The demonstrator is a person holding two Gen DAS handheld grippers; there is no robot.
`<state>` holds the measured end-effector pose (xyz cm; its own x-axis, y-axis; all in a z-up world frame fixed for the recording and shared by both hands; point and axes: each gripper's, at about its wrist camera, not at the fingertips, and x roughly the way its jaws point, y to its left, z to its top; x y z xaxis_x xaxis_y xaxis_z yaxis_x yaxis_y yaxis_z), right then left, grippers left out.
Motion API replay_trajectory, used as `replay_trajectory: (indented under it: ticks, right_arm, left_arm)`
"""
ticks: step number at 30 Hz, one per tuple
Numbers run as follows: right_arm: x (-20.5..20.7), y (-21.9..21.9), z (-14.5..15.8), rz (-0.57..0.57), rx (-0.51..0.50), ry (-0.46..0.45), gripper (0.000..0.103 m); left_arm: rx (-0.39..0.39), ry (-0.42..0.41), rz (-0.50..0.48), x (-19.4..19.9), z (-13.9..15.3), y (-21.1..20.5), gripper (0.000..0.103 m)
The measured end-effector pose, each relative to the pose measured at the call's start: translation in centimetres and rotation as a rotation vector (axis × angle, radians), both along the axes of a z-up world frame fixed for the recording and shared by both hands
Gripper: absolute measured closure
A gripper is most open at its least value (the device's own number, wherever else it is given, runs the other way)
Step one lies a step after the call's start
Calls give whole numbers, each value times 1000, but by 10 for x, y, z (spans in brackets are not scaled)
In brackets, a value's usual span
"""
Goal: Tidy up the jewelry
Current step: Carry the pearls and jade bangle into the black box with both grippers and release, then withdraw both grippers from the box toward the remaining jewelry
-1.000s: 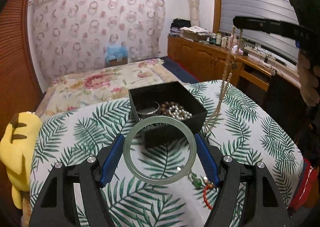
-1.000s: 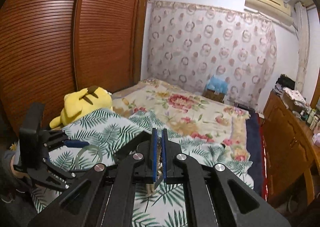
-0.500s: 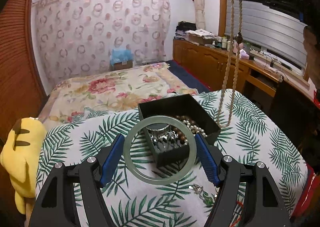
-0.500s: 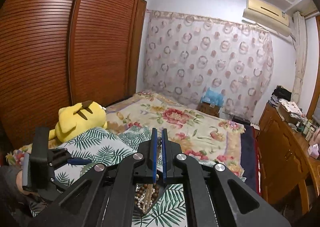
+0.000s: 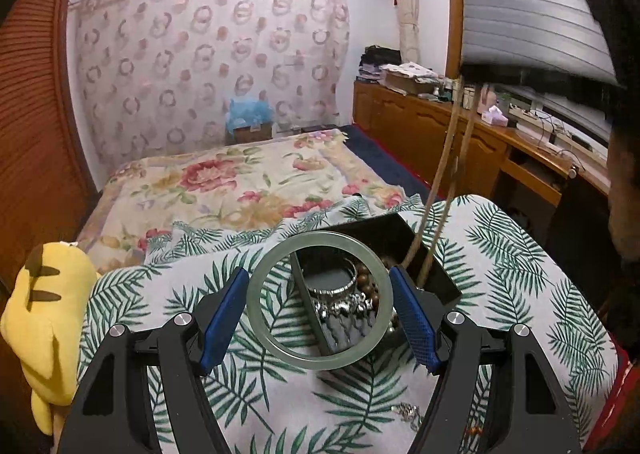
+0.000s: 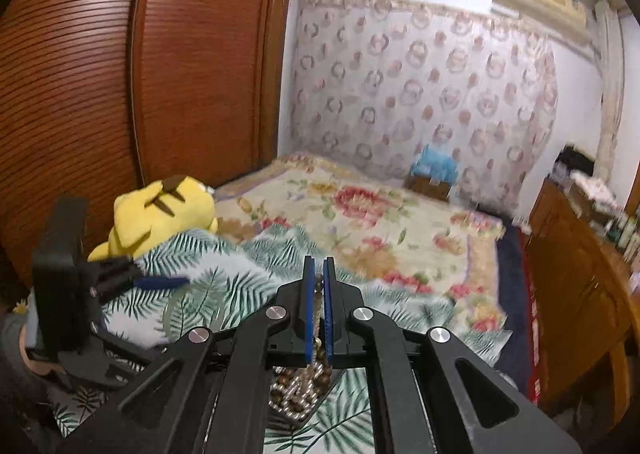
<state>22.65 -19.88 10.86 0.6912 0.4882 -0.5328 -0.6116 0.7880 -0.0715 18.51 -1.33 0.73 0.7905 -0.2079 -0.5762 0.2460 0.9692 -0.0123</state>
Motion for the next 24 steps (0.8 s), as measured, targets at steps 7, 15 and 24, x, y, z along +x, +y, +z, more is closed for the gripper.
replay_trajectory:
  ticks: [7,15,24]
  right_arm:
    - [14,8,-57,-4,-6,127,97]
    - [5,-12,-72,-22,18,148,74]
    - [-25,-40,-95,-19,14,162,74]
  left_arm:
    - [6,21,-1,25,-1,-7,34]
    - [15,61,-6,48,-11,-19,34]
    - [6,77,-41,51,-15,-35,34]
